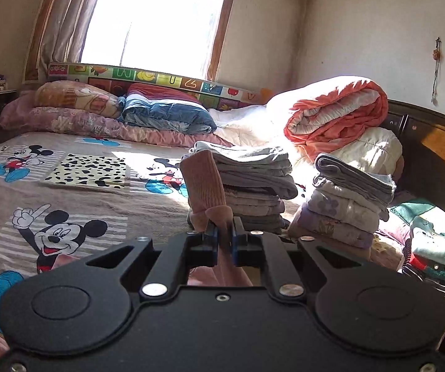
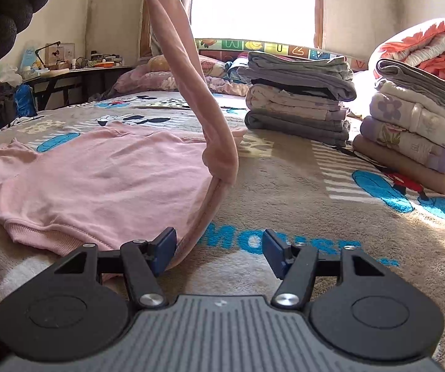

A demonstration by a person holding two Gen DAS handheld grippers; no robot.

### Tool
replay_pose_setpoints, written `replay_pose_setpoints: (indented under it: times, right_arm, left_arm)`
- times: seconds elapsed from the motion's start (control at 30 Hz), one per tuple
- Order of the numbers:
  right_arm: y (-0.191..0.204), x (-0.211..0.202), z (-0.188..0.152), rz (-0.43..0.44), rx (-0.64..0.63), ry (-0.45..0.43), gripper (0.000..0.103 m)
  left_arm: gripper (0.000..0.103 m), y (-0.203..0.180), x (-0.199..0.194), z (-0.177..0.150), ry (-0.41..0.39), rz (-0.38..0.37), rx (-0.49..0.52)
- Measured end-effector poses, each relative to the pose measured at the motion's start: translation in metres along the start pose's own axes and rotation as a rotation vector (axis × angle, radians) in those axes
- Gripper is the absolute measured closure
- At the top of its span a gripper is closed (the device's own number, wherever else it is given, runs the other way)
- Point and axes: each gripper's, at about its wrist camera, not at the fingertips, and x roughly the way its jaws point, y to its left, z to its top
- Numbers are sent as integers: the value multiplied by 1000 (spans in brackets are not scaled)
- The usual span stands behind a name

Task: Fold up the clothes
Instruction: 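Lift the held sleeve upward off the bed with the left gripper, then lower the held pink sleeve across the sweatshirt body with the left gripper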

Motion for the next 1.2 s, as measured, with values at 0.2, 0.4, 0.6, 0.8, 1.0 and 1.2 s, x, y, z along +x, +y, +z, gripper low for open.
replay_pose_setpoints:
  times: [0.2, 0.4, 0.6, 0.8, 1.0, 1.2]
  right_arm:
    - [23, 3, -8, -31, -113, 13, 46]
    - [36, -2, -11, -73, -201, -3, 46]
    - [47, -5, -13, -109, -284, -15, 46]
    - [54, -6, -15, -133, -335, -22, 46]
    - [58, -6, -16, -143, -366, -27, 46]
    - [60, -8, -18, -145, -391, -32, 46]
  left_arm:
    - [96, 43, -3, -12, -17, -23, -98]
    - [96, 78, -1, -20, 0, -40, -149]
    - [96, 102, 0, -32, 13, -48, -188]
    - [96, 127, 0, -47, 36, -38, -240]
    - [96, 140, -3, -56, 57, -19, -262]
    - [96, 145, -6, -62, 67, 2, -246]
